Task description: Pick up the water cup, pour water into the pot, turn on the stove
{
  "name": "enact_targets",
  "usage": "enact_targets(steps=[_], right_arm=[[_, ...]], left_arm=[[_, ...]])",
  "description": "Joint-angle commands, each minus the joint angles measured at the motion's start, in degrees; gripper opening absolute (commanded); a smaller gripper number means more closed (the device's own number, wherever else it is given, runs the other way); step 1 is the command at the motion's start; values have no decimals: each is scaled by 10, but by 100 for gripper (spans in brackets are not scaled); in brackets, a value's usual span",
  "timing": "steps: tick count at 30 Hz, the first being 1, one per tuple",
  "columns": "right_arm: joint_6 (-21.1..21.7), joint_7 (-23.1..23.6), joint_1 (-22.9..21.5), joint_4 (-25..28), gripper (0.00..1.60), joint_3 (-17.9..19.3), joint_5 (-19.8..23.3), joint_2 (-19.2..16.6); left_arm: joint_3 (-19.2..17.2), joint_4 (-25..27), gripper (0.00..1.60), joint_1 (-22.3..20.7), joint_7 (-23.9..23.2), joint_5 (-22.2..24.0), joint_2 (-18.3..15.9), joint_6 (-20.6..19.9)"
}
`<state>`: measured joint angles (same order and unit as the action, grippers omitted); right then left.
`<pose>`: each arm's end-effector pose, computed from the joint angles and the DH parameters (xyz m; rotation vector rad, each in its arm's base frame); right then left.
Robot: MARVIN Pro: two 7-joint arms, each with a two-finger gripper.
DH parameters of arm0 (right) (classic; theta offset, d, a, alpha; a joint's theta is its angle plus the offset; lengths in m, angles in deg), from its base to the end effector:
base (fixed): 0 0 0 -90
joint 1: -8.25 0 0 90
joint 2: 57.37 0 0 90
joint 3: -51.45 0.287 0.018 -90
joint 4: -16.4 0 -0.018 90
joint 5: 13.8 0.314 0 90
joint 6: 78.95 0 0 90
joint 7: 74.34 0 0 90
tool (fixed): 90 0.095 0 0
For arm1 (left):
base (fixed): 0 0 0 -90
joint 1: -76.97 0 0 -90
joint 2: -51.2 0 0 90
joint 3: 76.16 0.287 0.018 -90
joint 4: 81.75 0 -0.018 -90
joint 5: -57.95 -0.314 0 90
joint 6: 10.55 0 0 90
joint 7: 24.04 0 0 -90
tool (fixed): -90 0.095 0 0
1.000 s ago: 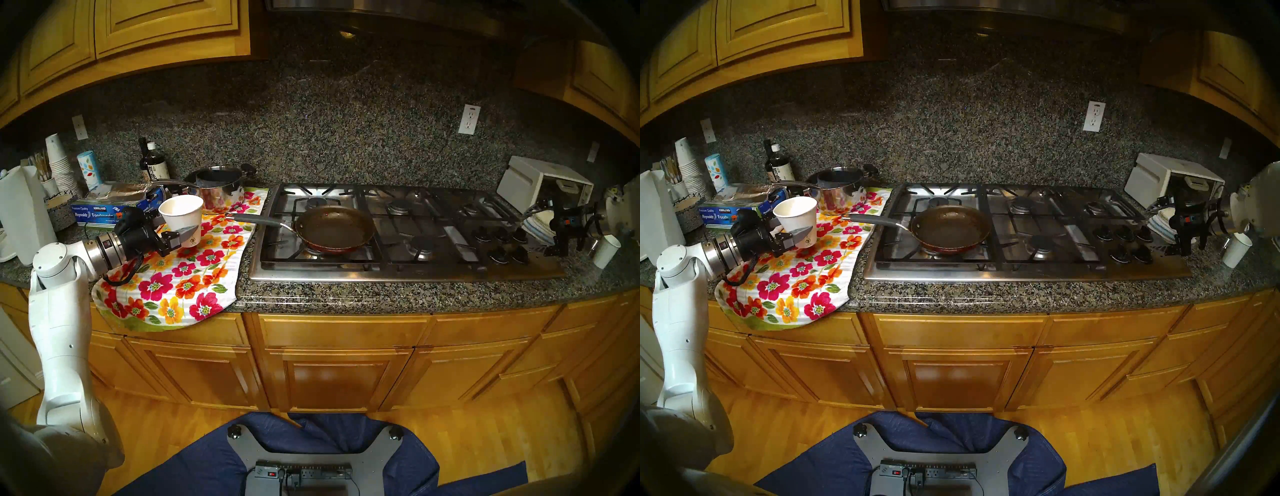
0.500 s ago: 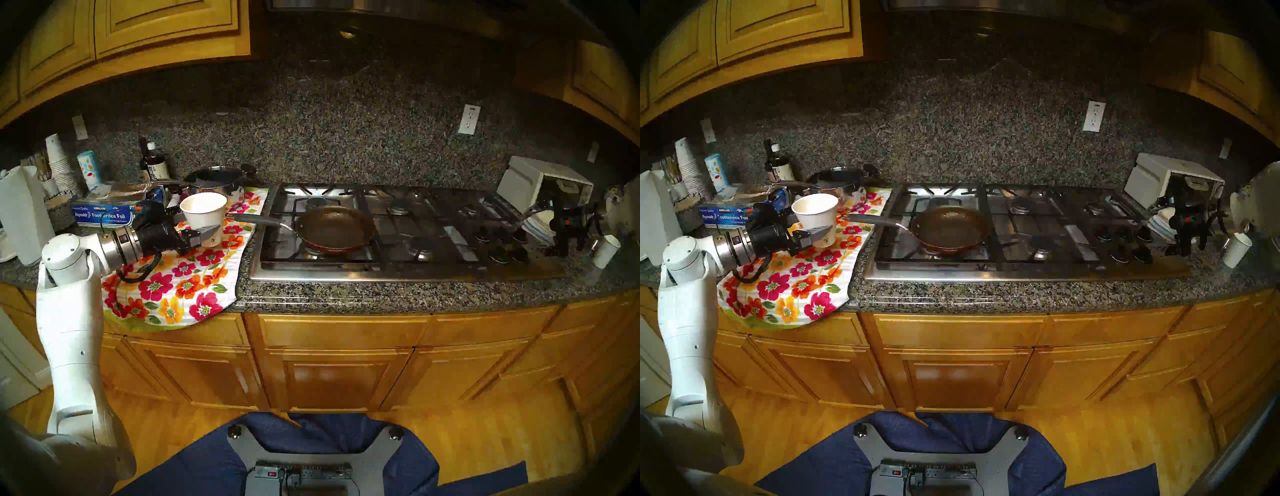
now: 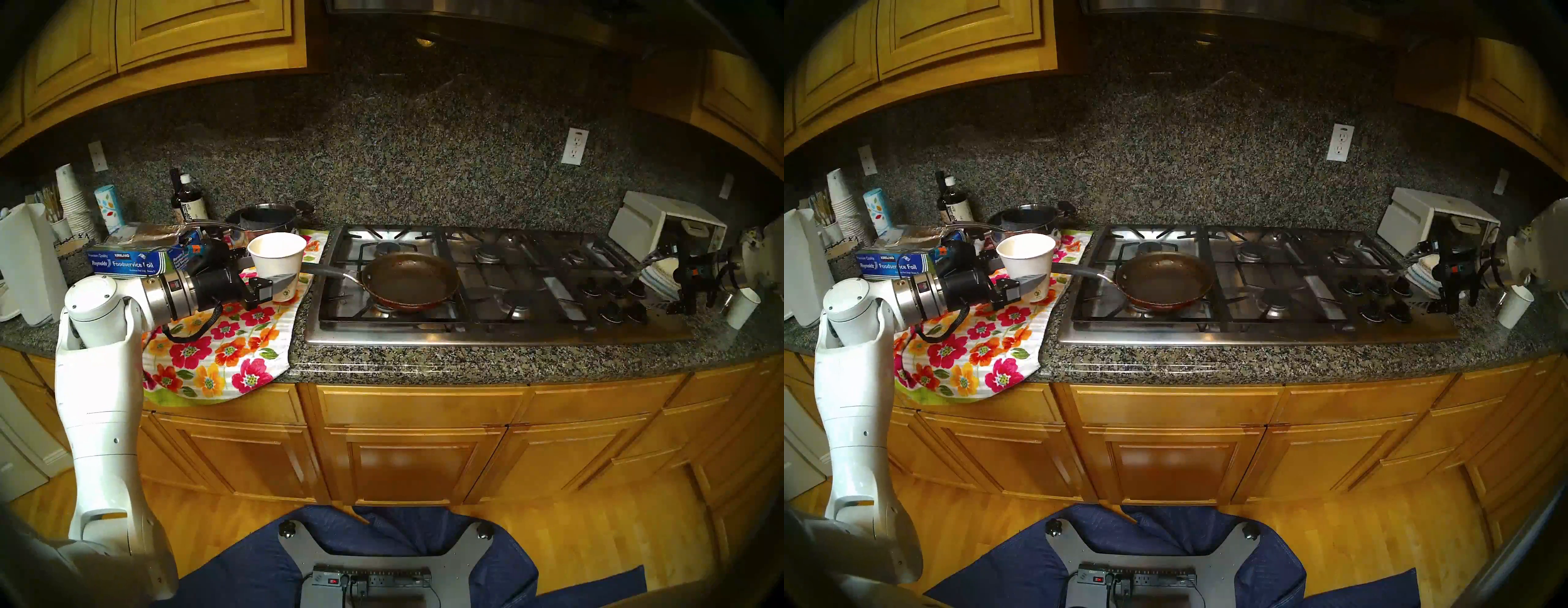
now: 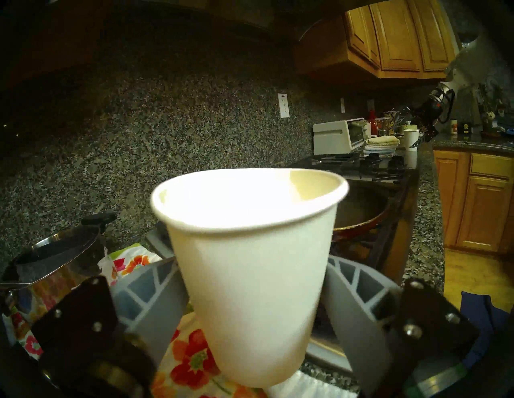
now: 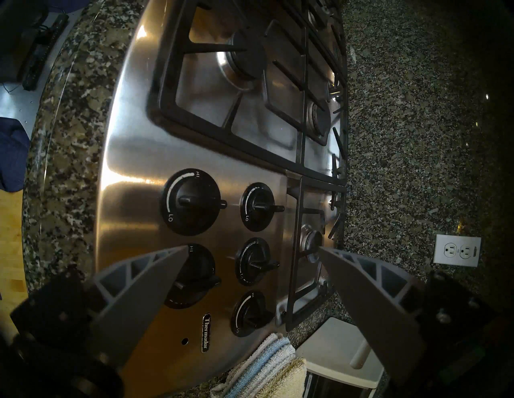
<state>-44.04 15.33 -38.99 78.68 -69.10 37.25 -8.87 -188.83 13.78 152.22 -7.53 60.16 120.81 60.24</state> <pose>0.4103 -0.3829 -0.0564 1.6169 1.9724 0.9687 0.4151 0.1471 -0.1404 1.8403 -1.0085 1.7455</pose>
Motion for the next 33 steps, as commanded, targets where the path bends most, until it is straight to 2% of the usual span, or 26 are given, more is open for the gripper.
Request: enact_targets(steps=[1, 6, 15, 27, 33], right_arm=[[1, -6, -14, -11, 160, 1, 2, 4], [1, -6, -14, -11, 160, 1, 2, 4], [1, -6, -14, -11, 160, 1, 2, 4], [1, -5, -14, -11, 160, 1, 3, 4], [1, -5, -14, -11, 160, 1, 3, 4]], left_arm=[[13, 51, 122, -9, 7, 0, 12, -17], [31, 70, 122, -8, 14, -5, 20, -37], [66, 74, 121, -20, 26, -19, 26, -68], [150, 51, 124, -75, 60, -57, 40, -98], [179, 47, 124, -94, 64, -75, 35, -114]])
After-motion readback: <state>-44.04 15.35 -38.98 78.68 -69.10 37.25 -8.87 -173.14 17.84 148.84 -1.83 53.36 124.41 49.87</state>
